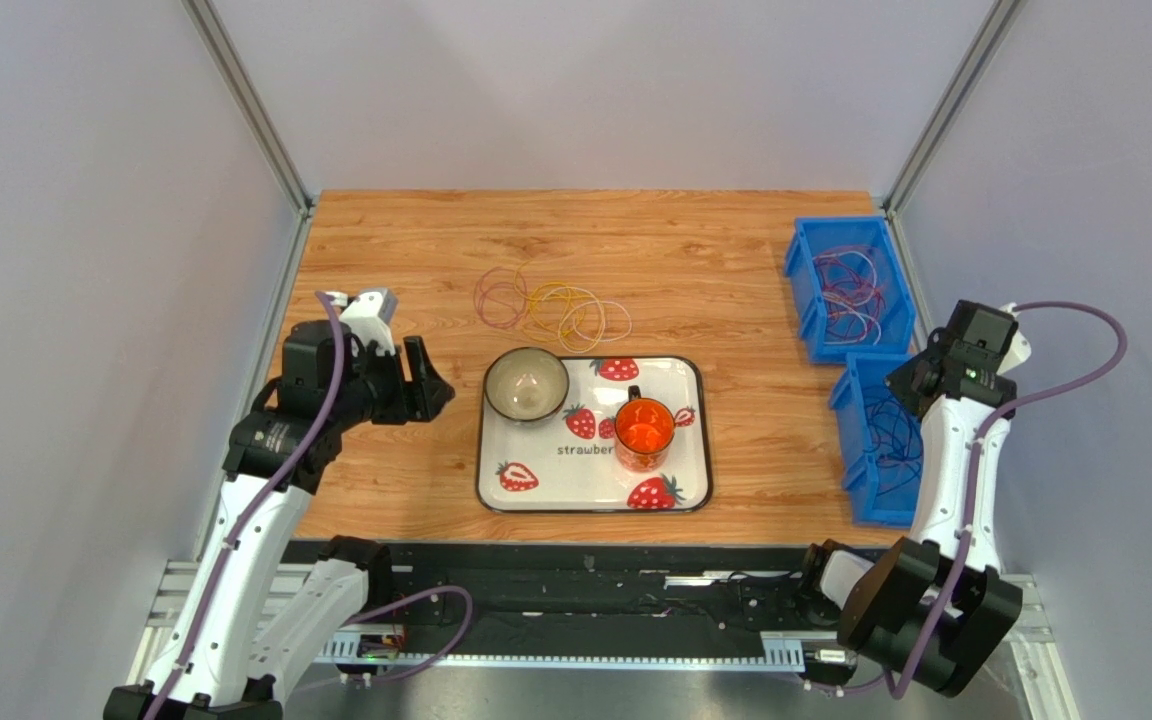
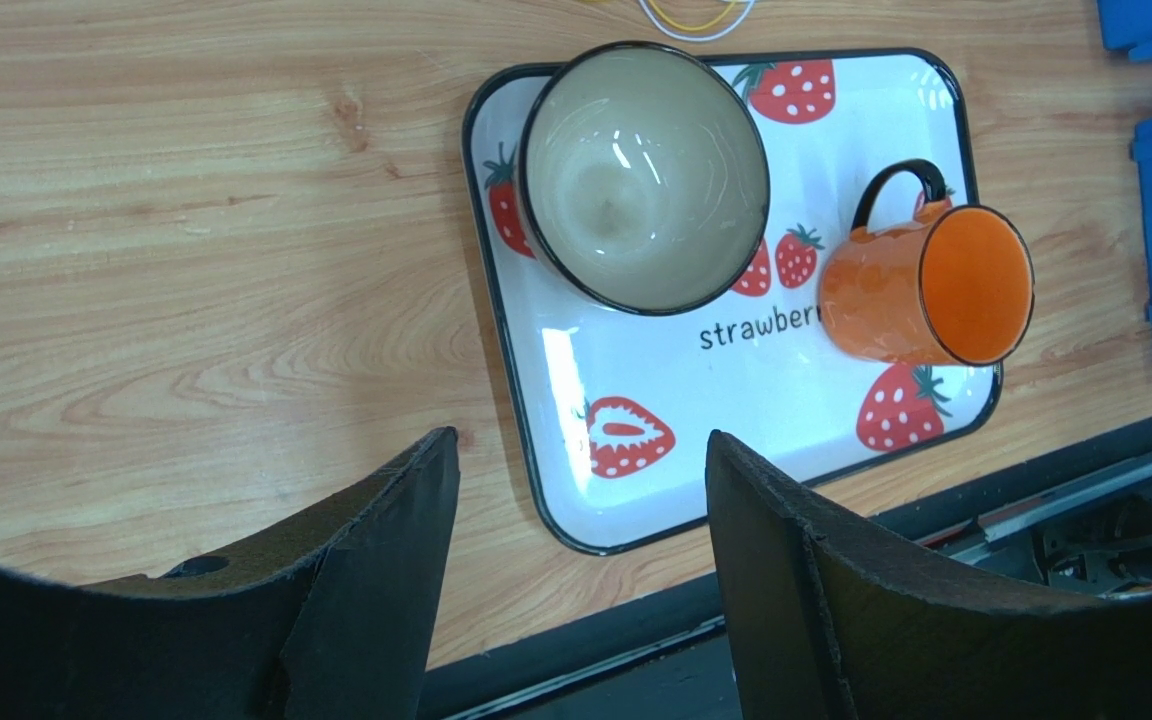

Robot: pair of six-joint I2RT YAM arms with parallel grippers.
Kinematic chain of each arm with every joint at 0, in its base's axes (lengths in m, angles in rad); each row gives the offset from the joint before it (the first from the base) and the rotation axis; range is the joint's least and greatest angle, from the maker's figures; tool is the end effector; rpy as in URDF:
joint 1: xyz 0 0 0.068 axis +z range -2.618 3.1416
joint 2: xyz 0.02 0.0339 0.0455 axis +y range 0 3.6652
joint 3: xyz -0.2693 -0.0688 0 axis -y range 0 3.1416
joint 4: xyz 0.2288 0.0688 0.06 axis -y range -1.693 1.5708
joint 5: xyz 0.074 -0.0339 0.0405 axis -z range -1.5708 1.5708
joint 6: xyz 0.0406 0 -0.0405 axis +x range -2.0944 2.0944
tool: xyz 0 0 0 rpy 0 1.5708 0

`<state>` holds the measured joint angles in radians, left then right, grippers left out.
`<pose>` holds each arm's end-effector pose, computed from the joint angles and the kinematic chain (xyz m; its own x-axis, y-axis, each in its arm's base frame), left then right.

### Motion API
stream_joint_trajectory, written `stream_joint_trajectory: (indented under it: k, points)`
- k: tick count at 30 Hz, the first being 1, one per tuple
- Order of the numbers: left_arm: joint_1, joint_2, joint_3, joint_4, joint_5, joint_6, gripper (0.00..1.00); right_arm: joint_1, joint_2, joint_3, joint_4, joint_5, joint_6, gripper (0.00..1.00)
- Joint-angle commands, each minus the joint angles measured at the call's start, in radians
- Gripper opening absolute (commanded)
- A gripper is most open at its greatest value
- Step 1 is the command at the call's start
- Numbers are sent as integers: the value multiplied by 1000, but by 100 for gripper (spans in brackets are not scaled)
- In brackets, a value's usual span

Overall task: Untangle the cables
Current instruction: Place the cable in the bin.

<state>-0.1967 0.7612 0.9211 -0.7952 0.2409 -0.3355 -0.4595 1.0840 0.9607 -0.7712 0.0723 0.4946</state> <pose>0.1282 -0.0354 0.3276 -0.6740 -0.1917 -0.7134 0.1654 0.9020 -0.3987 0.1781 -0.0914 0.2936 -0.3860 0.7192 -0.5776 0.7568 0.6050 0.2475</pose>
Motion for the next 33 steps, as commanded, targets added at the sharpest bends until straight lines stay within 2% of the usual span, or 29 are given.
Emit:
stream_joint_trajectory:
  k: [1,7,13,20,24,28,32,33]
  points:
    - [-4,-5,-2,16,-8,-2,70,-4,27,-34,136,-5,19,0]
    - [-7,-17,-5,16,-15,-4,70,-36,68,-39,177,9,-33,0]
    - [-7,-10,-4,17,-11,0,70,-38,59,7,187,129,-142,0]
    - [-7,-19,-4,16,-15,-2,70,-36,73,-103,309,1,-149,0]
    - [-7,-17,-4,17,-11,-2,70,-36,102,-83,283,-14,-128,0]
    - [-7,-17,-4,17,-12,0,69,-34,120,-22,204,-38,-123,21]
    - [-7,-19,-4,17,-12,0,70,-36,41,-5,179,-42,-123,37]
    - [-7,-17,-4,19,-12,1,70,-36,25,10,171,-48,-122,45]
